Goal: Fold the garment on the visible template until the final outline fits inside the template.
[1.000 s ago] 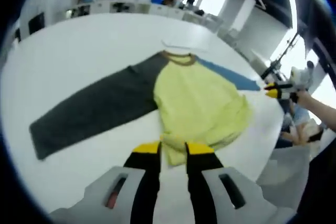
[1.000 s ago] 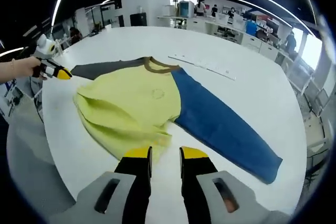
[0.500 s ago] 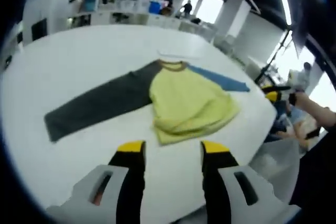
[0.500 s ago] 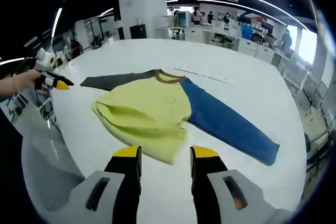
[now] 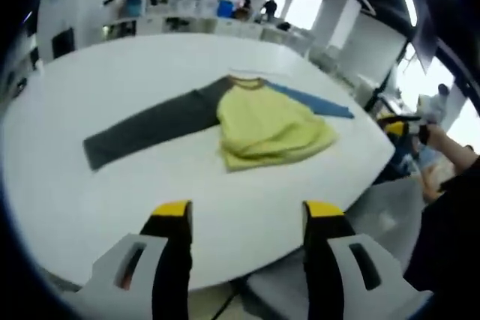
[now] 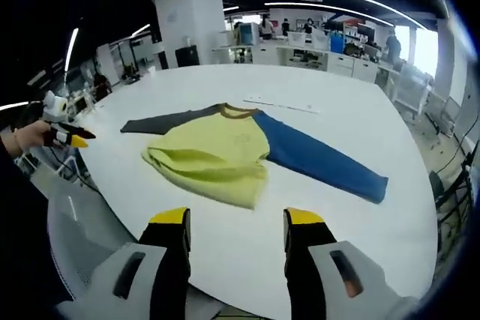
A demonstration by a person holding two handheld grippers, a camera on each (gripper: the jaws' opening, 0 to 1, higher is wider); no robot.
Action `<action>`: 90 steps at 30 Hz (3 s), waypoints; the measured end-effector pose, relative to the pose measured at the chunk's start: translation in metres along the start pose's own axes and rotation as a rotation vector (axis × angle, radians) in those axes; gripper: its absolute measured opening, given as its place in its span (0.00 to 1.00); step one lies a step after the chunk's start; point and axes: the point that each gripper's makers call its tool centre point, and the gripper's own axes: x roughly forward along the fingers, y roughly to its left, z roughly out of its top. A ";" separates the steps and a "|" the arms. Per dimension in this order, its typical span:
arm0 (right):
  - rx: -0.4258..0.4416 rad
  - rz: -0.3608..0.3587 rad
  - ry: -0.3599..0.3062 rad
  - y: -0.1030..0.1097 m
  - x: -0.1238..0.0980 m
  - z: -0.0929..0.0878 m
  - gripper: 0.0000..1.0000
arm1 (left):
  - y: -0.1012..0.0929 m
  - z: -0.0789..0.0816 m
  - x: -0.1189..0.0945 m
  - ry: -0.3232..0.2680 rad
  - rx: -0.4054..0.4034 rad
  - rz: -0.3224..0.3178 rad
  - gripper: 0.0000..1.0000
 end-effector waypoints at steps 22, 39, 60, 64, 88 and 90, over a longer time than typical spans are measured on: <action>0.075 0.028 -0.014 0.027 -0.038 -0.017 0.95 | -0.025 0.007 -0.038 -0.014 0.068 -0.070 0.84; 0.067 0.055 0.007 0.035 -0.033 -0.020 1.00 | -0.028 0.004 -0.036 0.008 0.108 -0.088 0.99; 0.099 0.044 0.054 0.014 -0.003 -0.029 1.00 | -0.021 0.000 0.034 0.053 0.216 -0.052 0.78; 0.089 0.054 0.071 0.010 0.013 -0.028 0.97 | -0.018 0.001 0.058 0.056 0.243 -0.040 0.72; 0.053 0.123 0.114 -0.004 0.102 -0.012 0.89 | 0.011 0.022 0.155 -0.019 0.310 0.089 0.40; 0.055 0.127 0.119 -0.005 0.106 -0.012 0.88 | 0.013 0.021 0.160 -0.020 0.343 0.108 0.38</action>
